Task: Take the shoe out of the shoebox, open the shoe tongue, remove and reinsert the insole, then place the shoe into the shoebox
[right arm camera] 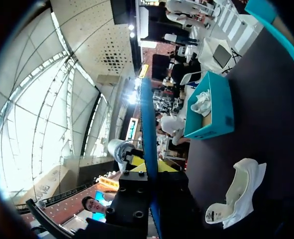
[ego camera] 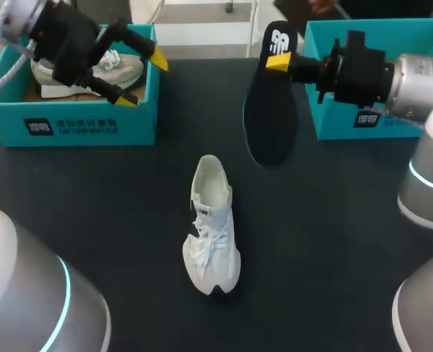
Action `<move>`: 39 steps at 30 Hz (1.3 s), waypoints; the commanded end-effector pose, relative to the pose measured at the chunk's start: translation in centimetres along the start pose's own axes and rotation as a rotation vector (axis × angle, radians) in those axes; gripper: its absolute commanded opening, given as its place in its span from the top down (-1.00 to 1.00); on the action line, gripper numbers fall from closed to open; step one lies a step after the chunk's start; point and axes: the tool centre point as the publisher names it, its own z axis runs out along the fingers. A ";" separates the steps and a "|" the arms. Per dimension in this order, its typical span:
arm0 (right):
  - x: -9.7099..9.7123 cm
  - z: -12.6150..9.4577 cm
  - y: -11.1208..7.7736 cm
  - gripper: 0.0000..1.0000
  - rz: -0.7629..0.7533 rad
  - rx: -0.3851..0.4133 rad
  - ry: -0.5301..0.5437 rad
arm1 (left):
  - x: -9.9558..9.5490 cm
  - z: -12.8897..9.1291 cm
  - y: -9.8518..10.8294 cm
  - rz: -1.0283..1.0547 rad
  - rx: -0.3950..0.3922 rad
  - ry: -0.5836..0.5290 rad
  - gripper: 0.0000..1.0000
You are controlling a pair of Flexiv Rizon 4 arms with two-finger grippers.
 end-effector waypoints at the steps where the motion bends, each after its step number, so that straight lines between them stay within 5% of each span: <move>1: -0.7 2.2 0.1 1.00 0.002 -0.023 -0.006 | 0.3 0.1 -1.3 0.003 -0.016 -0.231 -1.00; 21: -0.7 2.2 0.1 1.00 0.002 -0.023 -0.006 | 0.3 0.1 -1.3 0.003 -0.016 -0.231 -1.00; 26: -0.9 2.5 0.7 1.00 0.049 -0.040 -0.002 | -0.1 -1.1 -1.7 0.119 -0.041 -0.364 -1.00; 39: -0.9 7.3 2.5 1.00 0.161 0.001 0.034 | -0.3 1.6 -1.2 0.215 -0.057 -0.442 -1.00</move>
